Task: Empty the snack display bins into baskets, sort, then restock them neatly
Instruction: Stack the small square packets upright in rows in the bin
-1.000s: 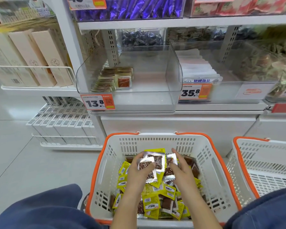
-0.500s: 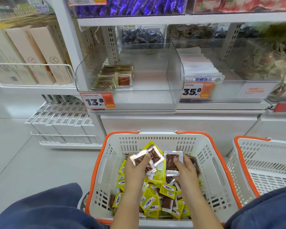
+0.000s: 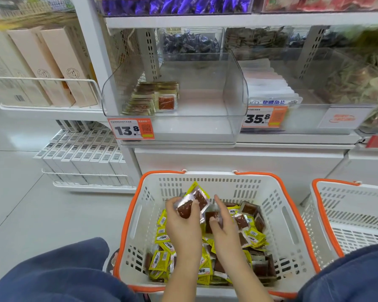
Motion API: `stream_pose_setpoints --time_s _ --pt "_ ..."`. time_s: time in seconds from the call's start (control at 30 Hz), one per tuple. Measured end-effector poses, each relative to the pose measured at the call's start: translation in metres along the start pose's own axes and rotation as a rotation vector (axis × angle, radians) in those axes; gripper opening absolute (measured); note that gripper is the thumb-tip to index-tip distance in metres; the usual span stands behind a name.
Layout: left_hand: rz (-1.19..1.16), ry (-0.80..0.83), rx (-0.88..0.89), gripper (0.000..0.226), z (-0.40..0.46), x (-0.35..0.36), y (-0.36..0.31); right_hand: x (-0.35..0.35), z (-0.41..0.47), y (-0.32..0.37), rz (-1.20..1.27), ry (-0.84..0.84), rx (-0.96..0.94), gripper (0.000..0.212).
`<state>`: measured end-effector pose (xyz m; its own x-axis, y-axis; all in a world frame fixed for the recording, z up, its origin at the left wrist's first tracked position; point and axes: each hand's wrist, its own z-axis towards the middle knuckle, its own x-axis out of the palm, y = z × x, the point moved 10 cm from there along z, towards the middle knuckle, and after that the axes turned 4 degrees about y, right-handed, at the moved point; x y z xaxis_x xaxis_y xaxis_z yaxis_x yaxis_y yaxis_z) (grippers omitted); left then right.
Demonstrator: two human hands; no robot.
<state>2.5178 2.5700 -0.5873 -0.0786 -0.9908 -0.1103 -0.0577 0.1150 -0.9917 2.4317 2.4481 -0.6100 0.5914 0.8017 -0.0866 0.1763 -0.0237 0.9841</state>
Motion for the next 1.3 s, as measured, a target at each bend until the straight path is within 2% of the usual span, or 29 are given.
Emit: stream_pose_setpoints --time_s 0.17,0.3,0.43,0.57,0.7,0.8,0.87,1.0,1.07,1.17,1.3 --pt "-0.199 0.039 -0.143 0.018 -0.003 0.009 0.015 0.004 -0.003 -0.011 0.214 0.018 0.107 0.040" --pt "-0.426 0.151 -0.314 0.020 -0.009 0.030 0.025 0.017 -0.013 -0.027 0.456 0.030 0.256 0.032" --pt "-0.585 0.165 -0.431 0.019 -0.012 0.030 0.032 0.014 -0.011 -0.029 0.486 0.031 0.225 0.035" --pt "-0.527 0.069 -0.379 0.010 -0.003 0.015 0.030 0.010 -0.008 -0.038 0.445 0.005 0.236 0.042" --pt "-0.440 -0.009 -0.330 0.011 0.008 -0.002 0.037 -0.006 -0.006 -0.038 0.387 -0.084 0.231 0.045" --pt "-0.487 -0.015 -0.484 0.045 0.005 -0.004 0.058 -0.011 -0.005 -0.027 0.340 -0.085 0.199 0.049" --pt "-0.523 -0.008 -0.550 0.046 0.003 -0.003 0.068 -0.013 -0.005 -0.025 0.305 -0.081 0.194 0.051" --pt "-0.436 0.065 -0.569 0.044 0.002 0.001 0.074 -0.013 -0.007 -0.027 0.338 -0.097 0.216 0.053" --pt "-0.390 0.120 -0.563 0.031 0.002 0.004 0.070 -0.014 -0.007 -0.024 0.363 -0.097 0.222 0.051" --pt "-0.385 0.292 -0.547 0.010 0.002 0.017 0.059 -0.022 -0.004 -0.020 0.352 -0.110 0.226 0.046" --pt "-0.268 0.443 -0.509 0.026 0.003 0.024 0.056 -0.023 -0.002 -0.016 0.435 -0.071 0.210 0.033"
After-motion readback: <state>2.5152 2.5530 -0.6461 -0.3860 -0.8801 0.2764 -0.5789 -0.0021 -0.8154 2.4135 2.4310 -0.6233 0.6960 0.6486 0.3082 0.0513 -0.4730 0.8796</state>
